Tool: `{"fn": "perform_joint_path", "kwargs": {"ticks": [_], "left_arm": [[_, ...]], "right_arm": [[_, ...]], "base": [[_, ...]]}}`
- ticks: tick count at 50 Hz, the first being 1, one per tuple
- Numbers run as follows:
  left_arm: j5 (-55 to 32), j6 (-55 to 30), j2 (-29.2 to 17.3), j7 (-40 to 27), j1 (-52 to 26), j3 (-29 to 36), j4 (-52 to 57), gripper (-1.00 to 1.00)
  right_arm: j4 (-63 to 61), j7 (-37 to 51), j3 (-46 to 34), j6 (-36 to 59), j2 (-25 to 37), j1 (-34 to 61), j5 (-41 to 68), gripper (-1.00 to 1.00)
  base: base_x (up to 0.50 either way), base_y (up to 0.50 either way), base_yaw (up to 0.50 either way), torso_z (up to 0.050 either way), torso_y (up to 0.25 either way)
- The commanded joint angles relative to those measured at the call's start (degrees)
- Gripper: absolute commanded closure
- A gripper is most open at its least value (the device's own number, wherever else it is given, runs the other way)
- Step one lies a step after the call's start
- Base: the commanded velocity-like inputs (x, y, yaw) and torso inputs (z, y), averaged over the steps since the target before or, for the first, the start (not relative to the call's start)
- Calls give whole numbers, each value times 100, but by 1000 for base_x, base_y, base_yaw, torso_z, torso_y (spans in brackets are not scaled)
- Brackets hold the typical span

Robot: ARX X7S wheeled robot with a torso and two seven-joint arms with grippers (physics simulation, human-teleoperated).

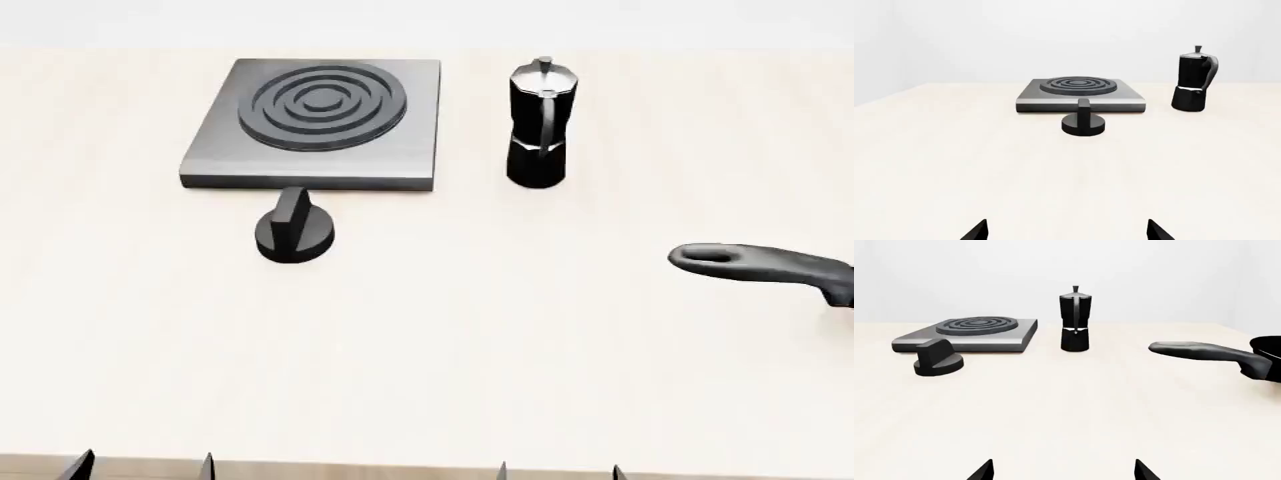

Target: Put the moka pot on the stove.

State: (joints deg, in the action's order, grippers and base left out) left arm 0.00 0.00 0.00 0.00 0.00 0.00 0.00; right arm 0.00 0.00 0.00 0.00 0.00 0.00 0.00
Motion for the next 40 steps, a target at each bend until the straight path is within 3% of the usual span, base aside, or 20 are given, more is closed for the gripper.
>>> {"fn": "perform_joint_path", "kwargs": {"ticks": [1, 40], "left_arm": [[-109, 63, -108, -122, -16, 124, -75, -100], [-403, 621, -505, -452, -42, 610, -219, -100]], "right_arm": [[0, 0, -72, 0, 54, 0, 54, -100], [-761, 569, -671, 49, 502, -206, 365, -100]], "base": [[0, 0, 0, 0, 0], [0, 0, 0, 0, 0]]}}
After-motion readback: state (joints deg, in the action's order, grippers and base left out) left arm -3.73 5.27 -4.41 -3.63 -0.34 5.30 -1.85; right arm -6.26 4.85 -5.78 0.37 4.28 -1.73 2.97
